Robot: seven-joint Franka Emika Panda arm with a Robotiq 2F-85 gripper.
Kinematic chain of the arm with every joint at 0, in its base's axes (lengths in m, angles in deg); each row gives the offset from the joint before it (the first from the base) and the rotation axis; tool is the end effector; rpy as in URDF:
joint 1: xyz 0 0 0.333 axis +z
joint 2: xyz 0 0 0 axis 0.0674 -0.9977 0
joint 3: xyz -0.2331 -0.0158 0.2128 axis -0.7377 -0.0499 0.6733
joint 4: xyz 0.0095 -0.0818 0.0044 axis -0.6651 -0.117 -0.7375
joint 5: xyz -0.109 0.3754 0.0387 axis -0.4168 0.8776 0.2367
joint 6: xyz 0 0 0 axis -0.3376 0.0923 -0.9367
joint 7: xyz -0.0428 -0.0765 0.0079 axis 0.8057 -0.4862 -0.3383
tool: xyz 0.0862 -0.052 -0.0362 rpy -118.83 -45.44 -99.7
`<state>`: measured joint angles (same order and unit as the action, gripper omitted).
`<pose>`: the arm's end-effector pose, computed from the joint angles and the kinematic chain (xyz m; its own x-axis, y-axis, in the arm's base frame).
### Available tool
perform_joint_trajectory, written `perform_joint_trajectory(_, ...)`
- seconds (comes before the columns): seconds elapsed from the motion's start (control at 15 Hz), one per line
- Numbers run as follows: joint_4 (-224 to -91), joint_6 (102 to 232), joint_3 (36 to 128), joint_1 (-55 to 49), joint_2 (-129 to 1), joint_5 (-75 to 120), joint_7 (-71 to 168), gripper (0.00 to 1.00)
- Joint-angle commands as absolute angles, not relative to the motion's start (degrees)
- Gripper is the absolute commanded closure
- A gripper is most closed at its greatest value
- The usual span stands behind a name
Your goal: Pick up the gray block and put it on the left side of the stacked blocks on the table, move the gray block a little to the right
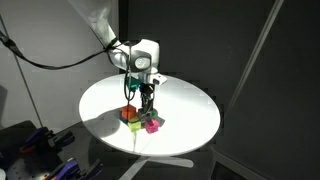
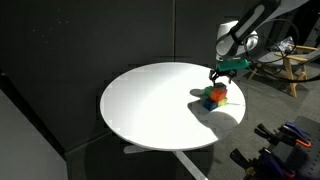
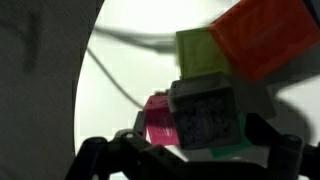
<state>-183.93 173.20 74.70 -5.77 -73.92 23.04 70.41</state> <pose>0.5659 -0.1313 0.2029 0.7971 -0.6036 -0.0187 -0.5966 -0.7920 0.1298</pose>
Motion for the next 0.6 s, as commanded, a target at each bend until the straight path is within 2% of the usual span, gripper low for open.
perform_joint_trajectory(0.0, -182.8, 173.8, 73.7, -4.9, -74.8, 22.0, 71.0, 0.00)
perform_joint_trajectory(0.53, -182.1, 173.9, 73.3, -4.6, -75.9, 22.0, 71.3, 0.00)
